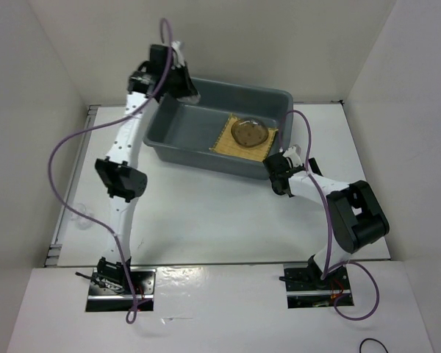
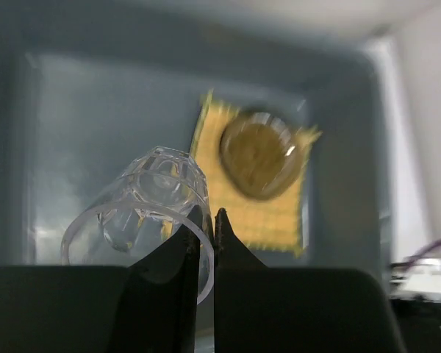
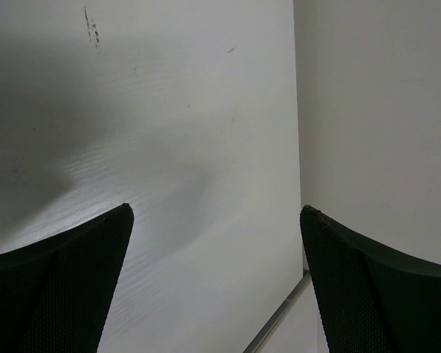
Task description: Place the mixed dishes into the plastic bin
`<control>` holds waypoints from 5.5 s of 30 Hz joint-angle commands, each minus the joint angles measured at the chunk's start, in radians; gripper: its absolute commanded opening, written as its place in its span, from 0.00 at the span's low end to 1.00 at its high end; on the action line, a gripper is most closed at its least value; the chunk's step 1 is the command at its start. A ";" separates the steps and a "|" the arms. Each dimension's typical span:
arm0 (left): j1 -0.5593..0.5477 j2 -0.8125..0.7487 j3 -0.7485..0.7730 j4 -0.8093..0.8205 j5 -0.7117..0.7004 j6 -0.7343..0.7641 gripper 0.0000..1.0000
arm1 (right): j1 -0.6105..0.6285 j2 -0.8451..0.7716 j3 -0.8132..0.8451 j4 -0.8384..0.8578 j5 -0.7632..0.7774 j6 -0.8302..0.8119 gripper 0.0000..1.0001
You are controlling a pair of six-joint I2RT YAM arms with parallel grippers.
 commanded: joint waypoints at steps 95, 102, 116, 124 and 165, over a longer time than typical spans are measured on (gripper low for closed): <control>0.647 -0.862 -1.634 -0.015 -0.653 -0.277 1.00 | 0.132 0.064 -0.007 -0.044 -0.028 -0.005 0.98; 0.704 -0.759 -1.655 0.058 -0.607 -0.191 1.00 | 0.132 0.064 -0.007 -0.044 -0.028 -0.005 0.98; 0.713 -0.686 -1.673 0.134 -0.482 -0.092 0.91 | 0.132 0.073 -0.007 -0.044 -0.019 -0.005 0.98; 0.713 -0.737 -1.603 0.149 -0.334 -0.065 0.00 | 0.132 0.073 -0.007 -0.044 -0.019 -0.005 0.98; -0.088 0.422 0.251 0.022 -0.260 -0.109 0.00 | 0.132 0.021 0.002 -0.053 0.038 0.013 0.98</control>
